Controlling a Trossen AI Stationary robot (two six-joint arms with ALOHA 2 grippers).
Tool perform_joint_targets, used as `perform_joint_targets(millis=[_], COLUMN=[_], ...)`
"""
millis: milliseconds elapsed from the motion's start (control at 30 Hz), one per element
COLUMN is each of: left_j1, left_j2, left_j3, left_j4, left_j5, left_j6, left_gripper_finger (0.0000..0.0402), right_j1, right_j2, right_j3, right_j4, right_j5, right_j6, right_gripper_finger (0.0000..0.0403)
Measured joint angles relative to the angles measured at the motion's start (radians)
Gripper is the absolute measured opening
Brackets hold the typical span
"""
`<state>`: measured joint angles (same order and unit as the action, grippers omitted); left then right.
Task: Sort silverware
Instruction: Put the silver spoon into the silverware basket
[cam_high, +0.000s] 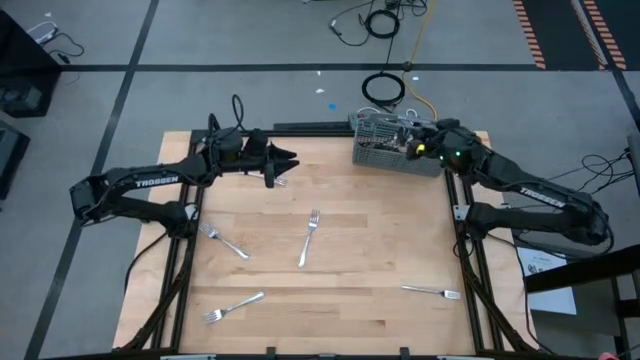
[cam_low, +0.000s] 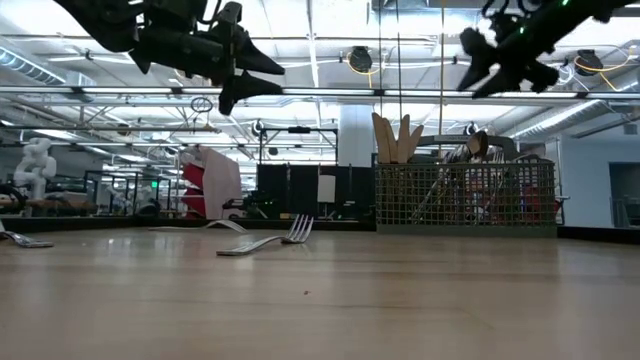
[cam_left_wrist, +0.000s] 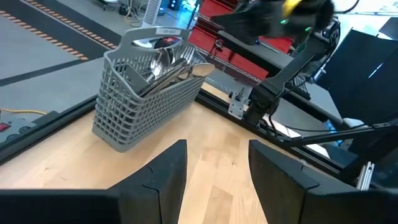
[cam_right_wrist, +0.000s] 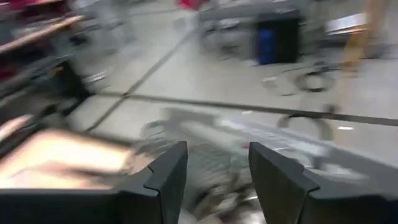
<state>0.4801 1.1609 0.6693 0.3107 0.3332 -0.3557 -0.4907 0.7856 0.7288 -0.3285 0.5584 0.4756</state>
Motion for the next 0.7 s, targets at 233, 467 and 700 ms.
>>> perform_joint_targets(millis=[233, 467, 700], left_j1=[-0.001, -0.005, -0.018], left_j2=[0.053, 0.135, 0.176], left_j3=[0.000, 0.000, 0.000], left_j4=[0.095, 0.277, 0.334], left_j5=[0.024, 0.058, 0.059], left_j6=[-0.001, -0.004, -0.022], left_gripper_finger=[0.0177, 0.0177, 0.0177], right_j1=[0.132, 0.376, 0.687], right_j2=[-0.017, 0.030, 0.133], right_j3=[0.052, 0.052, 0.051], right_j4=[-0.011, -0.121, -0.363], right_j5=[-0.372, -0.617, -0.621], right_j6=[0.036, 0.156, 0.360], right_gripper_finger=[0.0160, 0.0160, 0.0160])
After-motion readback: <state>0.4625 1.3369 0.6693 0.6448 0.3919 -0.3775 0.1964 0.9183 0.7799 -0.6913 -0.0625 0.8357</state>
